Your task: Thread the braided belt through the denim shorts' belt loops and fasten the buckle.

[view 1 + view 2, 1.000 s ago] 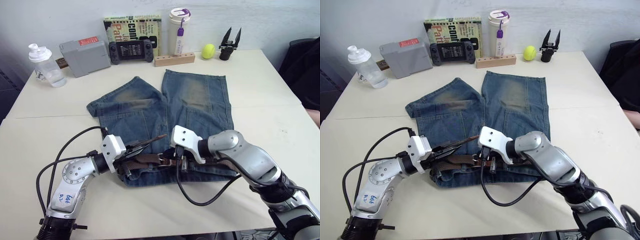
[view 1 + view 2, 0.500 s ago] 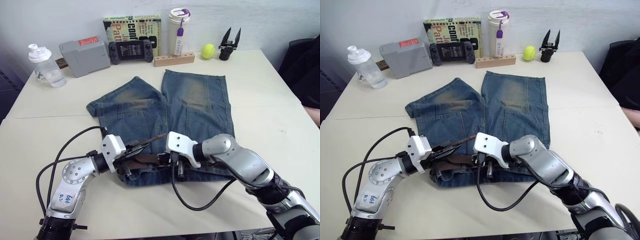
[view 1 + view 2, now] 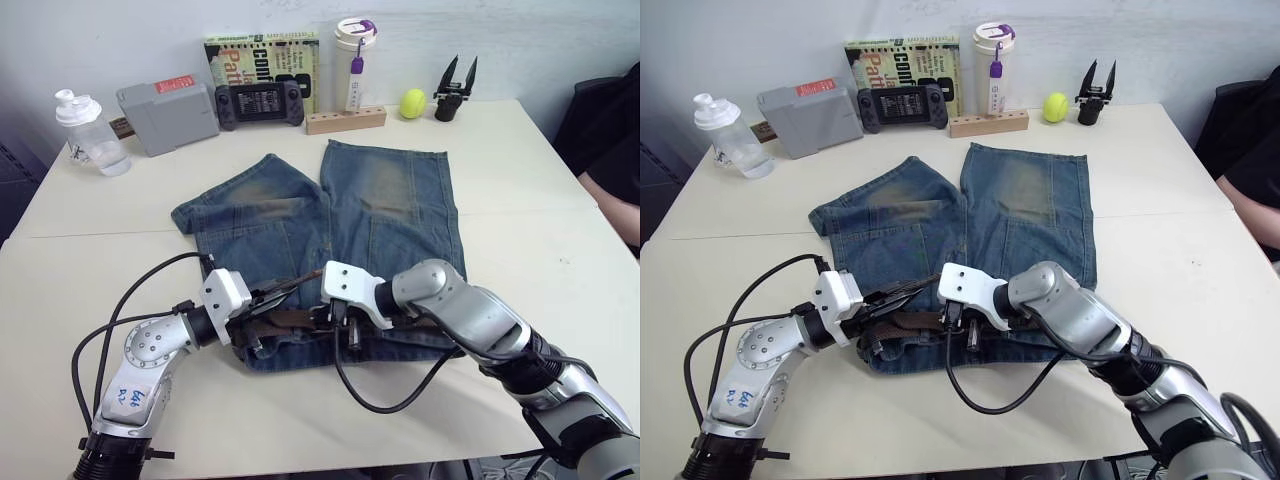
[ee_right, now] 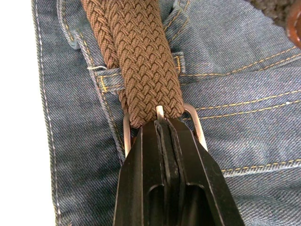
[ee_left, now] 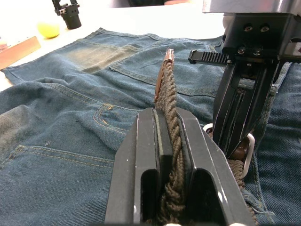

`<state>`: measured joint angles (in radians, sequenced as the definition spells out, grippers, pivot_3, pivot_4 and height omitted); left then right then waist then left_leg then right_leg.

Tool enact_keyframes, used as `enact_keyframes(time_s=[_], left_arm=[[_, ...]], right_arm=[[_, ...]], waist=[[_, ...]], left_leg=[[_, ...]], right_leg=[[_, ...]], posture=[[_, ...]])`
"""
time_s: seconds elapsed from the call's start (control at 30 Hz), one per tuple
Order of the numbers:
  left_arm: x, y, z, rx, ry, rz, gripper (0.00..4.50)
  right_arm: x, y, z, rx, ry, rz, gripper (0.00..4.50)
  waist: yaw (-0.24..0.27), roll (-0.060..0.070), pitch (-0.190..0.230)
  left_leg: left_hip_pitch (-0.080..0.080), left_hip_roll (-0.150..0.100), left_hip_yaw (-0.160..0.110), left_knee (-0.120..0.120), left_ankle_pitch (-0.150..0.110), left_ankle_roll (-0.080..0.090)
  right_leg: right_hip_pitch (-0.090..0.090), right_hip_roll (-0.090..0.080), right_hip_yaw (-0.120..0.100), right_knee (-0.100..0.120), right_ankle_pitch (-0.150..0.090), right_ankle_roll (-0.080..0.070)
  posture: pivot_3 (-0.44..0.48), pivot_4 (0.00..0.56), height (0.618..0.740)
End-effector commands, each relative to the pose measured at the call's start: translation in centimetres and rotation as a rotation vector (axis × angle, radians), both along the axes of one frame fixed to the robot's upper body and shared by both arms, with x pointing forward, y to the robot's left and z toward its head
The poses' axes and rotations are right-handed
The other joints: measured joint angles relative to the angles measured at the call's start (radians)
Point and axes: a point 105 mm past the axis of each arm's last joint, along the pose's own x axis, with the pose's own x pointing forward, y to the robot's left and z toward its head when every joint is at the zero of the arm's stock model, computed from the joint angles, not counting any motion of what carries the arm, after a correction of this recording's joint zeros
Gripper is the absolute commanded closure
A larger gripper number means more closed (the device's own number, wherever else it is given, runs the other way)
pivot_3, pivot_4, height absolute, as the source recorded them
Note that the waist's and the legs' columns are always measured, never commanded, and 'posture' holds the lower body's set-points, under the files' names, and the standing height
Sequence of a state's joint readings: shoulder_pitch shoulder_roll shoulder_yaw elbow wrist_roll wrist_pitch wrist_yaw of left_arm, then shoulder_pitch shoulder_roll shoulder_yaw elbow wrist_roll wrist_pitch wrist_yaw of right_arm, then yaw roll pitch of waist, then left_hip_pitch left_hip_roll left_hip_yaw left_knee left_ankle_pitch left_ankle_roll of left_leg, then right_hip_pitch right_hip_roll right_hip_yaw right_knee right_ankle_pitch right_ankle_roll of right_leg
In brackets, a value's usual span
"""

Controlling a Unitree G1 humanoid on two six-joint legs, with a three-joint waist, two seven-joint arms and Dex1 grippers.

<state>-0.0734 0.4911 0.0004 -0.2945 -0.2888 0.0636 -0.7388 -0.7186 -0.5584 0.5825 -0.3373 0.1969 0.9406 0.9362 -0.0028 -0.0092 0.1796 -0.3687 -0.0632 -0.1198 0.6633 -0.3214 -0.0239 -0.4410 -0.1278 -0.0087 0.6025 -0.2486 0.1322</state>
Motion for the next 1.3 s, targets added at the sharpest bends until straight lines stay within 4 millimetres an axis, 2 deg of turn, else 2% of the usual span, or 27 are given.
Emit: enact_keyframes(time_s=[0.03, 0.2, 0.4, 0.9, 1.1, 1.3], left_arm=[[-0.2, 0.0, 0.7, -0.005, -0.033, 0.001, 4.50], [-0.1, 0.1, 0.6, -0.002, -0.032, 0.003, 4.50], [0.0, 0.2, 0.6, -0.003, -0.032, 0.002, 4.50], [0.1, 0.3, 0.6, -0.002, -0.032, 0.009, 4.50], [0.1, 0.2, 0.7, -0.003, -0.036, 0.009, 4.50], [0.4, 0.2, 1.1, -0.009, -0.048, 0.012, 4.50]], right_arm=[[0.0, 0.2, -0.1, -0.003, 0.029, 0.003, 4.44], [0.2, 0.6, 2.6, 0.082, -0.023, 0.014, 4.44], [0.0, 0.7, 3.3, 0.106, -0.044, 0.022, 4.44], [-0.2, 0.4, 0.9, 0.049, -0.016, 0.011, 4.44], [0.2, 0.0, -1.0, -0.004, -0.001, -0.010, 4.44], [-0.8, -0.2, -2.7, -0.070, 0.038, 0.024, 4.44]], waist=[[0.000, 0.000, 0.000], [0.000, 0.000, 0.000], [0.002, 0.000, 0.000], [0.002, 0.000, 0.000], [0.002, 0.000, 0.000], [0.002, 0.000, 0.000]], left_leg=[[0.000, 0.000, 0.000, 0.000, 0.000, 0.000], [-0.001, 0.000, 0.000, 0.000, 0.000, 0.000], [-0.002, 0.000, 0.000, 0.000, 0.001, -0.002], [-0.002, 0.000, 0.000, 0.000, 0.000, -0.002], [-0.002, 0.000, 0.000, 0.000, 0.000, -0.002], [-0.002, 0.000, 0.000, 0.000, 0.000, -0.002]], right_leg=[[0.000, 0.000, 0.000, 0.000, 0.000, 0.000], [-0.001, 0.000, 0.000, 0.000, 0.000, 0.000], [-0.002, 0.000, 0.000, -0.001, 0.000, 0.000], [-0.002, 0.000, 0.000, -0.001, 0.000, 0.000], [-0.002, 0.000, 0.000, -0.001, 0.000, 0.000], [-0.002, 0.000, 0.000, -0.001, 0.000, 0.000]], posture=[[0.000, 0.150, 0.705], [0.000, 0.150, 0.705], [0.000, 0.150, 0.705], [0.000, 0.150, 0.705], [0.000, 0.150, 0.705], [0.000, 0.150, 0.705]])
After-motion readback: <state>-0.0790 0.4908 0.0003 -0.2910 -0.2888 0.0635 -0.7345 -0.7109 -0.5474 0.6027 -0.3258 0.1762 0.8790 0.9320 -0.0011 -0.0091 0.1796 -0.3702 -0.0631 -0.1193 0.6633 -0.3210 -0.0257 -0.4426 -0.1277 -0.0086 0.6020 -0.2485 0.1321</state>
